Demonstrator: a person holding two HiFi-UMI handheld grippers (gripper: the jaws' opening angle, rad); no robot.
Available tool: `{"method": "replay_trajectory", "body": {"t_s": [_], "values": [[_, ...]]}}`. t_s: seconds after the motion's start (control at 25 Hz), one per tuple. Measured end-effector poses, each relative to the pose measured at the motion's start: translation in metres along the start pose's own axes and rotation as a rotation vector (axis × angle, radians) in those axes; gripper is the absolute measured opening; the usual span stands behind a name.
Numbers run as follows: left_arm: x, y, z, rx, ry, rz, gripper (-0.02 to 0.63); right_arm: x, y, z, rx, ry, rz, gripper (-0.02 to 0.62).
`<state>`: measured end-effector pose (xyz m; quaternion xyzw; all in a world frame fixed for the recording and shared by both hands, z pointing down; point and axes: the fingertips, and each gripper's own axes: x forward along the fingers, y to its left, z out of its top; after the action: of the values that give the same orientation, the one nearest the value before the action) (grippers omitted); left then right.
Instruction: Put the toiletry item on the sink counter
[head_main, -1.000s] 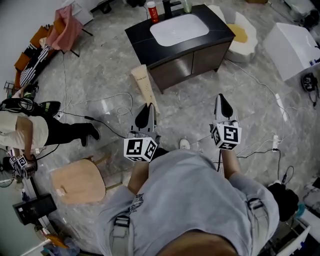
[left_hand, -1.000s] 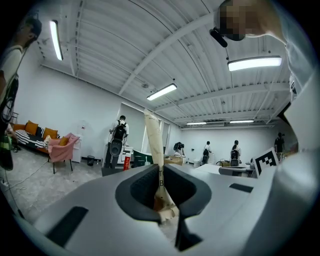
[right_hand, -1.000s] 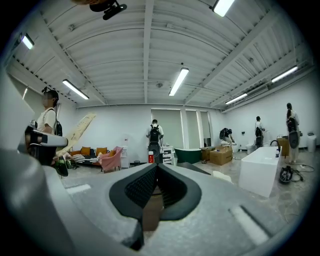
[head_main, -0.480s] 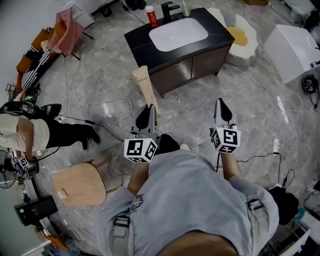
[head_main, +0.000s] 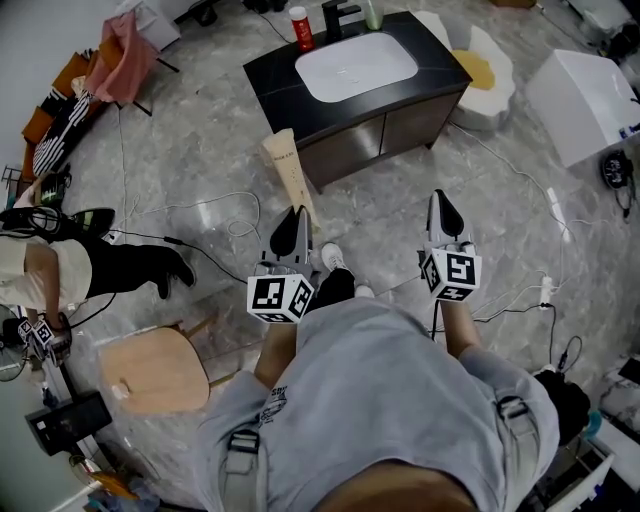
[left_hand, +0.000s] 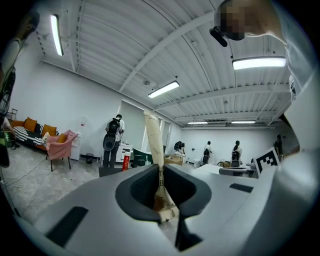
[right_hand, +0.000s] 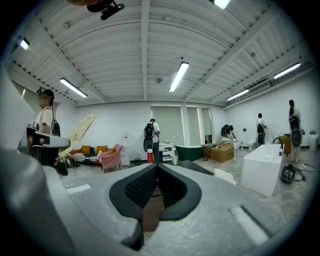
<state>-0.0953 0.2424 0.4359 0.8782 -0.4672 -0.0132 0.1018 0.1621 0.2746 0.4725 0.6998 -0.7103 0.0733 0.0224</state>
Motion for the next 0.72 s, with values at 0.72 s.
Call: {"method": "replay_trajectory", "body": {"t_s": [0.72], "values": [[0.085,0.093,0.025,-0.029,-0.017,0.001,0.031,0.117,0.031,0.024,-0.014,0.003,-0.006,0.003]]}}
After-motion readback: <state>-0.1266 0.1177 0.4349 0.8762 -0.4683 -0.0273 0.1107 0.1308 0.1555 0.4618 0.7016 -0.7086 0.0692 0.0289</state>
